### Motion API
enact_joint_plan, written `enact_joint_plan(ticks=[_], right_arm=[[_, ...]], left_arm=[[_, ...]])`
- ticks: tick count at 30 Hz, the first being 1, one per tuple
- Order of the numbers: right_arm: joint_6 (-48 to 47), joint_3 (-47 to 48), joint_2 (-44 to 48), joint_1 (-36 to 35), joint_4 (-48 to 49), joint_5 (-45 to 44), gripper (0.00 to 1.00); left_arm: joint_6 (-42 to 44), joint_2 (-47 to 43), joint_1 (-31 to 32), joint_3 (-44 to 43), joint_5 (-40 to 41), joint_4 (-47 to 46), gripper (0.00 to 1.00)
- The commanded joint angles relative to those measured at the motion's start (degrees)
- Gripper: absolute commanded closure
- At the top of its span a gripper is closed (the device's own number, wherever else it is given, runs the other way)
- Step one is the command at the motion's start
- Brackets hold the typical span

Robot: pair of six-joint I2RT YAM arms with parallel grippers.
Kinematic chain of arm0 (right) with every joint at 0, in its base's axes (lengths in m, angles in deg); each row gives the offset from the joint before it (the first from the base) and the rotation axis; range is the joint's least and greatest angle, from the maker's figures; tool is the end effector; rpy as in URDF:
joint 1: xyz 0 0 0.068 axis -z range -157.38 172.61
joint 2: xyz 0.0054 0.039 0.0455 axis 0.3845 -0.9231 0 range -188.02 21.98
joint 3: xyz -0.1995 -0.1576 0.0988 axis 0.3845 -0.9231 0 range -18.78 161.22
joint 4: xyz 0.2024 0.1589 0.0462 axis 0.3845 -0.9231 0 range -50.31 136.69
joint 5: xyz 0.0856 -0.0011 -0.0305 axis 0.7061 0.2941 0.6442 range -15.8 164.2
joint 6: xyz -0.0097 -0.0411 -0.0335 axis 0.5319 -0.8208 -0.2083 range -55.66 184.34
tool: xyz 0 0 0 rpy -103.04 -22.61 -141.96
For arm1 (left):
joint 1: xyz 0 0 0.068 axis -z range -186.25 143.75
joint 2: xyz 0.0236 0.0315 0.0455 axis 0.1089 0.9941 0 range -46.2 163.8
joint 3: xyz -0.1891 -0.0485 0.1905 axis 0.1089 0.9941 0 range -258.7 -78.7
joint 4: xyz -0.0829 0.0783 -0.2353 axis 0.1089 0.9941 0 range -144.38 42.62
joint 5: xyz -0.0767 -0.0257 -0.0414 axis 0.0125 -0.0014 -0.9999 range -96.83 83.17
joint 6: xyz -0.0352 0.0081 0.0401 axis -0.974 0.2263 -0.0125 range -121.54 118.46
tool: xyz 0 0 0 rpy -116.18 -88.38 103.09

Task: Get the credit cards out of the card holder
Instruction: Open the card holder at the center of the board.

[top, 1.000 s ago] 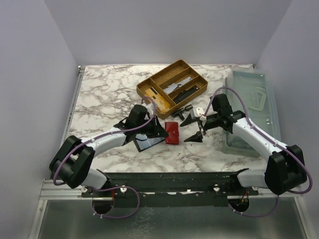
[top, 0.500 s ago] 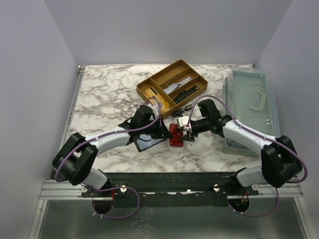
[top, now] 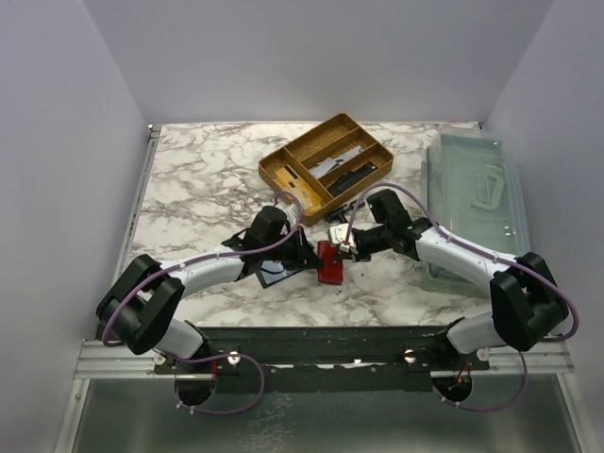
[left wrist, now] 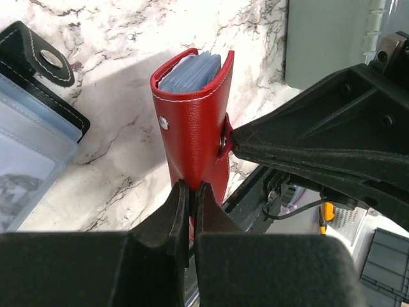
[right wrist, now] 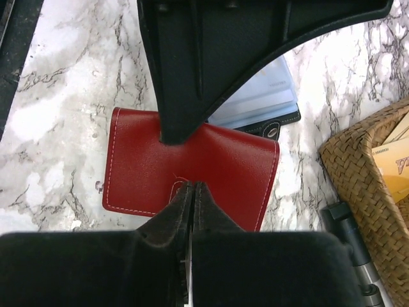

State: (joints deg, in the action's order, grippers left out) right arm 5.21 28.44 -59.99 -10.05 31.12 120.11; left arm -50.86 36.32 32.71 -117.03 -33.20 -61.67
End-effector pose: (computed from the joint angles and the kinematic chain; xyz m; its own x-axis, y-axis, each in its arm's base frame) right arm 0.2232 0.1735 0.2085 0.3212 -0.5034 -0.8021 -0.9469 -0.1830 -0.2644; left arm 0.2138 -0.1933 0.1839 -0.9410 -0.1128 -0.3190 0.1932 0.5948 -0.7803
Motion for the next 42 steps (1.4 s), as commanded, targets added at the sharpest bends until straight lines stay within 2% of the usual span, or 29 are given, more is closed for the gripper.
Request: enact_joint_plan(ticks=[1, 10, 14, 15, 17, 19, 23, 30, 37, 39, 42], right_arm=[[-3.80, 2.10, -0.16, -0.09, -7.40, 1.27, 1.00], [-8.31, 4.96, -1.68, -0.12, -16.77, -0.09, 1.00], [-5.28, 4.95, -0.95, 0.59, -13.81, 0.16, 1.00], [-4.27, 5.20, -0.56, 0.73, -13.26, 1.64, 0.96], [-2.64, 5.68, -0.24, 0.76, -13.12, 5.00, 0.77], [-1.66, 5.08, 0.39, 0.76, -11.82, 7.13, 0.68], [1.91, 3.02, 0.86, 0.76, -5.82, 5.64, 0.59], [1.53, 1.59, -0.55, 0.61, -3.52, 2.63, 0.46], [0.75, 1.10, -1.23, -0.38, -3.34, 1.87, 0.48], [0.81, 1.15, -1.47, -0.66, -3.34, 1.75, 0.55], [0.86, 1.41, -1.97, -1.17, -3.74, 1.47, 0.73]], left_arm=[[-1.28, -3.45, -1.03, 0.94, 0.27, -5.42, 1.00], [-0.24, -7.17, -5.01, 4.05, -1.71, -5.16, 1.00], [0.49, -7.70, -5.35, 4.09, -4.86, -4.79, 1.00], [0.58, -7.22, -5.20, 3.87, -5.78, -4.69, 1.00], [1.08, -6.31, -4.39, 3.28, -6.33, -4.25, 1.00], [1.28, -5.42, -3.60, 2.70, -6.11, -3.78, 1.00], [0.94, -4.02, -2.39, 1.48, -5.17, -3.52, 1.00], [0.72, -3.04, -1.37, -0.86, -5.89, -3.53, 1.00], [1.05, -2.99, -0.46, -1.96, -6.85, -3.38, 1.00], [0.93, -3.43, -0.47, -2.01, -6.79, -3.41, 1.00], [0.45, -4.21, -0.52, -2.17, -6.53, -3.42, 1.00]])
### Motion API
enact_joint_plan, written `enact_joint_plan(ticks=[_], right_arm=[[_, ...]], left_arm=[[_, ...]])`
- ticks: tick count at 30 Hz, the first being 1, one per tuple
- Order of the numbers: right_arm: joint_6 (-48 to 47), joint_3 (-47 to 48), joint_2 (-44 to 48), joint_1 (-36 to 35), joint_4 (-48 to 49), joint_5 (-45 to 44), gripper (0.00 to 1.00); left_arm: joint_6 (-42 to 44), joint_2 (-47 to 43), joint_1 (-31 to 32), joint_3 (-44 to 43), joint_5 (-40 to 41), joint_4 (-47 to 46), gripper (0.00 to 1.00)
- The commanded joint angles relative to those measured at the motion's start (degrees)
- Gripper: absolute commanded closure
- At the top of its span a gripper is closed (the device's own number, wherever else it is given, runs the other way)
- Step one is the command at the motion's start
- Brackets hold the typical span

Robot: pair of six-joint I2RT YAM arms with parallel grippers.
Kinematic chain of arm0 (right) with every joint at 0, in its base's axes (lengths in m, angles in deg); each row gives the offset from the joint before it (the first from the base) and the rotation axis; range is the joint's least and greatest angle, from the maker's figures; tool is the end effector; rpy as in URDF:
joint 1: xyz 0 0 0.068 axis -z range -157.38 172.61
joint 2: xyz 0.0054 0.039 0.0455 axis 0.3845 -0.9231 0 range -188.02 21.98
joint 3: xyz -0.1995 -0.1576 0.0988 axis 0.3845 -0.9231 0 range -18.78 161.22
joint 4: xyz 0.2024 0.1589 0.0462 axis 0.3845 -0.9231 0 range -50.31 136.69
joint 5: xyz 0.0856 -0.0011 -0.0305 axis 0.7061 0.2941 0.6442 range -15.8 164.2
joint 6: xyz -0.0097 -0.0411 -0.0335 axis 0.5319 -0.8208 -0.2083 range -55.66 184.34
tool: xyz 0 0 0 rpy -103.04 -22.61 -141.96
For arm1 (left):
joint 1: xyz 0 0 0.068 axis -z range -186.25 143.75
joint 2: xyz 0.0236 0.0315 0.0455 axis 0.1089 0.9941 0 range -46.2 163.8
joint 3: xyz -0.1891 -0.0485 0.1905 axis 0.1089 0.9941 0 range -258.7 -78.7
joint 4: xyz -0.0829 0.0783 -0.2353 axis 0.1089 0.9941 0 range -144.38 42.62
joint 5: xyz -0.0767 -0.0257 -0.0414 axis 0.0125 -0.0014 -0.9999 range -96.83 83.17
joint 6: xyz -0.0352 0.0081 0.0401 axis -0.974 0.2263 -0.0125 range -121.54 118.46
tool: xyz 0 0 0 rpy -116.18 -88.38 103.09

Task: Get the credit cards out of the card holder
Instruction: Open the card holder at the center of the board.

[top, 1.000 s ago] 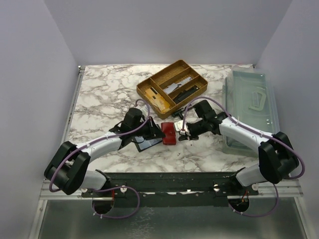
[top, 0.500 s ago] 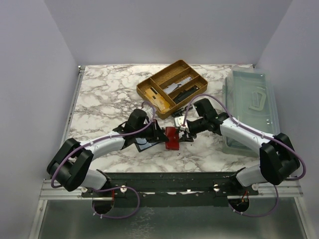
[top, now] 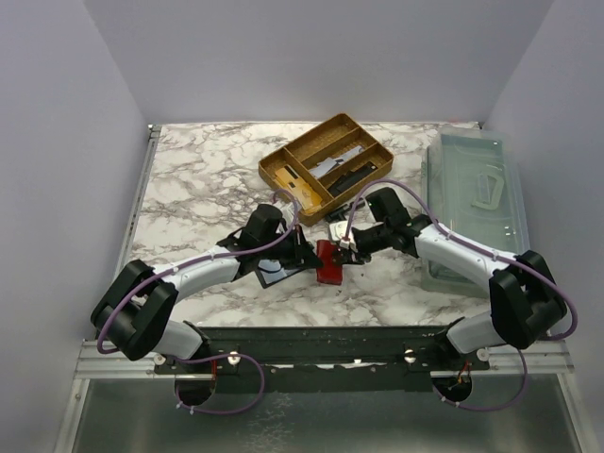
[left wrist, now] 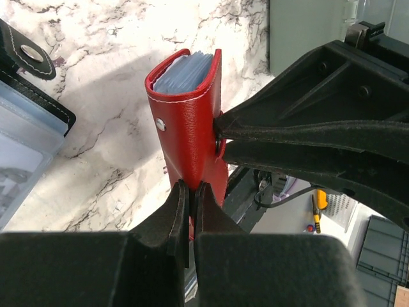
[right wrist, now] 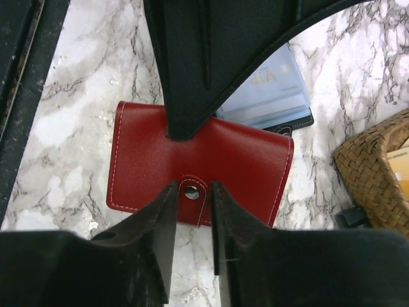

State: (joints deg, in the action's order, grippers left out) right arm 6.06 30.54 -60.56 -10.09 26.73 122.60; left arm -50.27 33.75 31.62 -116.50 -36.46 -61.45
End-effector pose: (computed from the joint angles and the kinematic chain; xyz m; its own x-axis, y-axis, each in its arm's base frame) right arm 0.2228 0.1748 0.2130 0.2717 -0.4966 -0.8244 -0.9599 -0.2015 -0.1950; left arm 0.2116 -0.1869 0.1931 -0.9404 -0.0963 -0.3262 0.2217 0.5539 -0.8025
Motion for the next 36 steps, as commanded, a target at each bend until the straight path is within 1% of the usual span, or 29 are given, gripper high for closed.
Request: enact_joint_plan(ticks=[1, 4, 7, 8, 15, 22, 29, 33, 36], right_arm=[[-0.12, -0.64, -1.55, -1.32, 0.52, -0.98, 0.77], [-1.38, -0.56, -1.59, -1.88, -0.89, -0.01, 0.85], [-3.15, 0.23, -1.82, -2.13, -3.82, 1.54, 0.98], [-3.62, 0.51, -1.83, -2.18, -4.85, 1.93, 1.00], [-6.52, 2.97, -2.72, -2.26, -11.78, 4.78, 1.00], [-6.02, 3.90, -2.92, -2.79, -13.55, 4.72, 1.00], [-7.19, 5.61, -3.74, -2.97, -17.37, 6.70, 1.00], [-7.37, 6.26, -3.84, -3.13, -18.75, 8.60, 1.00], [-7.29, 6.59, -4.00, -3.08, -18.91, 4.82, 1.00]], left_arm=[[-0.27, -1.82, 0.59, -2.72, -3.18, -3.65, 1.00], [-0.48, -2.36, 0.56, -2.95, -2.80, -3.78, 1.00], [-0.32, -2.83, 0.05, -2.70, -2.22, -3.71, 1.00], [-0.27, -3.11, -0.31, -2.44, -2.12, -3.66, 1.00], [-0.04, -6.73, -4.10, -0.14, -1.97, -2.72, 1.00], [0.92, -8.75, -6.59, 0.93, -3.25, -1.33, 1.00], [2.94, -11.24, -11.26, 2.27, -5.20, 1.14, 1.00], [3.91, -11.30, -11.72, 2.96, -5.39, 1.91, 1.00], [3.62, -11.18, -11.76, 3.74, -6.87, 1.07, 1.00]])
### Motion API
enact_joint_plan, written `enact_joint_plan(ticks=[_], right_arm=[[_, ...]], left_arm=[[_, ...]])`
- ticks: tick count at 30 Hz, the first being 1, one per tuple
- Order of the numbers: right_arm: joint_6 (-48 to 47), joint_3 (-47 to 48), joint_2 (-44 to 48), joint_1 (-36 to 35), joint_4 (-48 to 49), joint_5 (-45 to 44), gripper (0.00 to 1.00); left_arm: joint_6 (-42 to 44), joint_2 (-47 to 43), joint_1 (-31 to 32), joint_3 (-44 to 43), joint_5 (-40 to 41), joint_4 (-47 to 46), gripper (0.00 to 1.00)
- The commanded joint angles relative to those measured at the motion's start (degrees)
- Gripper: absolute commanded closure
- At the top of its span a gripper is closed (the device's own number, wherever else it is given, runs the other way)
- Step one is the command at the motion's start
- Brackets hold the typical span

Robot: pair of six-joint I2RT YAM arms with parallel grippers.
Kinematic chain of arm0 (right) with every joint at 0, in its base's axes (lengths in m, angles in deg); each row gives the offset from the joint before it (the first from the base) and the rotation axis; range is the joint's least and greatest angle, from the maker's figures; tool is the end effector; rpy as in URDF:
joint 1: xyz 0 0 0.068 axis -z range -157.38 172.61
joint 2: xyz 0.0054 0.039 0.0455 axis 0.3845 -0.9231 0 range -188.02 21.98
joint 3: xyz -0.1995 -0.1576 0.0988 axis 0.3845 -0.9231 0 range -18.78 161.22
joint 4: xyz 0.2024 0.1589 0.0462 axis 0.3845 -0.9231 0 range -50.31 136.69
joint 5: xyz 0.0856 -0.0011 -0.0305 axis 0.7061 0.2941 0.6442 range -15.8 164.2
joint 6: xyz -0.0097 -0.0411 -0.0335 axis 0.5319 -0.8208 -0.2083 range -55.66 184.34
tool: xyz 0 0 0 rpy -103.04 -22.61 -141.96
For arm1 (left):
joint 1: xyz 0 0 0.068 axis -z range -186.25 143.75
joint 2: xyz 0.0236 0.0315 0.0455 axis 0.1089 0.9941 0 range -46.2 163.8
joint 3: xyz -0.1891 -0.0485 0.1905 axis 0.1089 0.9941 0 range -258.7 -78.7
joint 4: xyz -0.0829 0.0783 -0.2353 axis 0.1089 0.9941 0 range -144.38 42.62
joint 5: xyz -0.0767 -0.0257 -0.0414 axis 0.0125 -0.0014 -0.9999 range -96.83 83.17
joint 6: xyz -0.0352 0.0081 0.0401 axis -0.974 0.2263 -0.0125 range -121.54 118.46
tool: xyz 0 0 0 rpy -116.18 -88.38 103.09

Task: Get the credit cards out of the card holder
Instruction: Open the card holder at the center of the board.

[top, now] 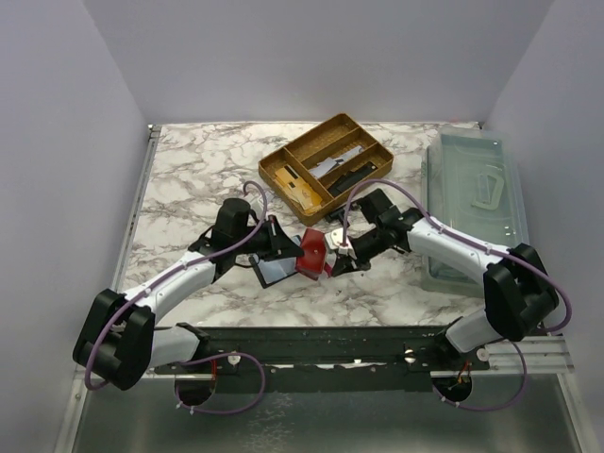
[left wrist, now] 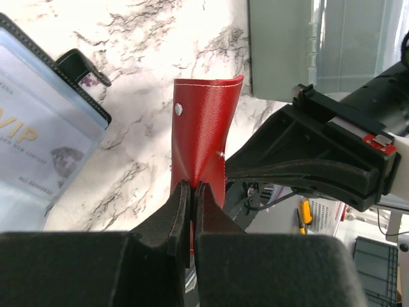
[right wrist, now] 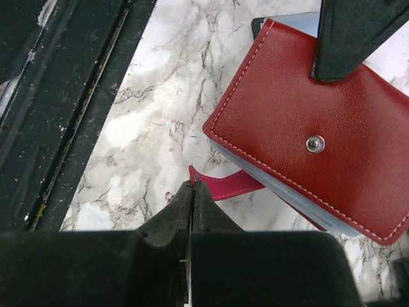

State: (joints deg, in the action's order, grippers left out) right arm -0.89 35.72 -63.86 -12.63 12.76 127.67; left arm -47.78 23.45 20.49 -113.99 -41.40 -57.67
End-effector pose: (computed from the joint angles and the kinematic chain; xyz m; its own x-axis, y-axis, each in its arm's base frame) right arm 0.2130 0.1856 0.2141 0.2503 -0.4848 -0.8380 -0.9325 -0.3535 -0.0740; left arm 0.2167 -0.1318 0.2189 -0.8999 -0.2125 -0.3809 0.2236 0.5251 -0.8212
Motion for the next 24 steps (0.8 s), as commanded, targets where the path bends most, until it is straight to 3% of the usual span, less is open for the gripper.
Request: enact_joint_plan(ticks=[1, 3, 5, 7, 13, 19, 24], right_arm=[[-0.46, 1.87, -1.20, -0.28, -5.60, -2.82, 1.00], [-1.02, 3.72, -2.38, 1.16, -8.30, -7.04, 0.99], [-2.59, 5.14, -3.12, 3.50, -11.76, -7.46, 0.80], [-3.69, 6.60, -3.36, 5.53, -14.65, -5.18, 0.69], [-2.44, 9.92, -2.66, 10.38, -17.31, 5.10, 0.64], [0.43, 9.07, -1.45, 12.23, -14.10, 6.90, 0.62], [1.65, 8.79, -0.69, 13.01, -12.99, 7.60, 0.62]], left_arm=[[0.62, -0.65, -0.64, 1.69, -2.78, -3.63, 1.00], [-0.49, -0.02, -0.64, 2.88, -3.44, -5.63, 1.00], [-1.40, 0.91, -0.59, 4.14, -3.49, -7.93, 1.00], [-2.15, 2.76, 0.23, 4.73, -3.22, -10.49, 1.00], [-2.88, 11.61, 7.48, 1.63, 2.35, -15.95, 1.00], [-13.03, 22.04, 10.86, 3.24, 2.42, -36.94, 0.99], [-15.06, 25.12, 12.65, 3.75, 13.73, -35.52, 0.90]])
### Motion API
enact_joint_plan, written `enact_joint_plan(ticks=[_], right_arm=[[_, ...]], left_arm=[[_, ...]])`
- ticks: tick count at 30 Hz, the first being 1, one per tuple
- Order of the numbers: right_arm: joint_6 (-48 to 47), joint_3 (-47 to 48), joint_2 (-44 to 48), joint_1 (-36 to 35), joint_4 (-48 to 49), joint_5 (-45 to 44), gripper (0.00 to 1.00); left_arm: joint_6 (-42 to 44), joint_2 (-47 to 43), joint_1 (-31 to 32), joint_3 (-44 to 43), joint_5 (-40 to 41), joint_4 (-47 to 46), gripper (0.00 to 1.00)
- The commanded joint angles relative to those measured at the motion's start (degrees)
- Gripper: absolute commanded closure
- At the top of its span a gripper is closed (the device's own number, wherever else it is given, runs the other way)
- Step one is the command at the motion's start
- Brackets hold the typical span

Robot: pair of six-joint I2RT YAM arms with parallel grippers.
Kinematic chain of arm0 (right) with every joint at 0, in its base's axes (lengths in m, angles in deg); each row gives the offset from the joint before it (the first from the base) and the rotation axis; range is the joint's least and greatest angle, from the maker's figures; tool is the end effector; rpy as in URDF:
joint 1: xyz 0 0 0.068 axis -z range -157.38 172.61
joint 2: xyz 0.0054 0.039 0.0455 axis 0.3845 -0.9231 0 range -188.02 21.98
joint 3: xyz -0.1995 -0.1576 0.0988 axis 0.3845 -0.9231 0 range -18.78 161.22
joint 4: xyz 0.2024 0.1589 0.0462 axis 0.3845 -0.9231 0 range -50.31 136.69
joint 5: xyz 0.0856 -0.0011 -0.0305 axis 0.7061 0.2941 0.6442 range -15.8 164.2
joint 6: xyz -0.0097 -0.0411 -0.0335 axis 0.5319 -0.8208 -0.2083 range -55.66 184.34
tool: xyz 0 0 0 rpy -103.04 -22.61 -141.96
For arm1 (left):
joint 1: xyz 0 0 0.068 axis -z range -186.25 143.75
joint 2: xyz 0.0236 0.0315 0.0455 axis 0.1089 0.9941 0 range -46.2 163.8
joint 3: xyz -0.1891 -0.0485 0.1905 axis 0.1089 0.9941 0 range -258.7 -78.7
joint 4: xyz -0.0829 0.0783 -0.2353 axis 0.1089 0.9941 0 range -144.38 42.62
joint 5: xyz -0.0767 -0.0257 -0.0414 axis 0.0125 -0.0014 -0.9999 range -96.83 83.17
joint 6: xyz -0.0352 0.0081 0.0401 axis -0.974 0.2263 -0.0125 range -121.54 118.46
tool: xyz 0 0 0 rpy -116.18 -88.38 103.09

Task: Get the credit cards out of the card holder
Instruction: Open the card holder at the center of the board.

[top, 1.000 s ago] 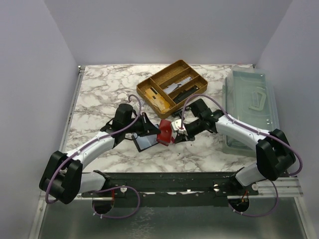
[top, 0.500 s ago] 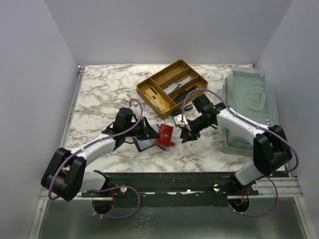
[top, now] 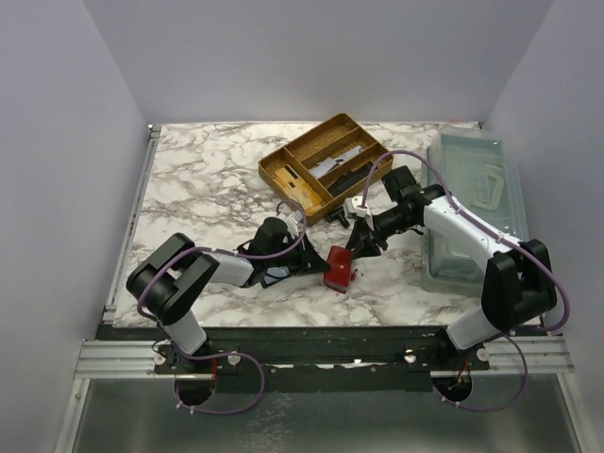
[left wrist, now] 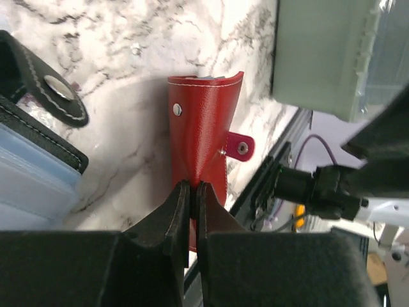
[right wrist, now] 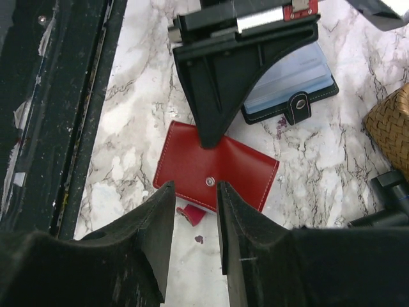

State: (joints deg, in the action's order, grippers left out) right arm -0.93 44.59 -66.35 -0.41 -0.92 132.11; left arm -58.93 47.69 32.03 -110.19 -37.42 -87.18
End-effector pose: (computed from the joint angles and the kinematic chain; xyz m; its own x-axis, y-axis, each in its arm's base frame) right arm 0.2527 0.1402 0.2397 0.0335 -0.5100 -0.8596 -0.9822 -0.1759 0.0661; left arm 0.2208 -0.1974 0.1358 -0.9508 -0.1733 -0.2568 0.1480 0.4742 -0.8679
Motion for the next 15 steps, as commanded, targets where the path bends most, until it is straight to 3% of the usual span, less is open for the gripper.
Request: enact_joint_plan(ticks=[1, 5, 8, 13, 15], right_arm=[[2.11, -0.16, 1.91, 1.00, 1.01, 3.18, 0.62], [3.08, -0.33, 2.24, 1.43, 1.89, 3.06, 0.61], [4.00, -0.47, 2.15, 1.45, 2.77, 2.96, 0.61], [4.94, -0.53, 2.20, 1.64, 3.44, 3.33, 0.61], [5.28, -0.57, 2.19, 1.90, 3.64, 3.57, 0.61]], left_arm=[[-3.55, -0.32, 1.23, 0.24, 13.19, -2.99, 0.87], [1.84, -10.09, 3.61, -0.70, 27.14, 13.10, 0.62], [5.87, -16.49, 5.69, -2.89, 34.58, 23.68, 0.53], [15.92, -19.34, 9.83, -3.95, 32.25, 27.43, 0.51], [21.98, -17.50, 14.46, -5.88, 33.02, 29.06, 0.44]])
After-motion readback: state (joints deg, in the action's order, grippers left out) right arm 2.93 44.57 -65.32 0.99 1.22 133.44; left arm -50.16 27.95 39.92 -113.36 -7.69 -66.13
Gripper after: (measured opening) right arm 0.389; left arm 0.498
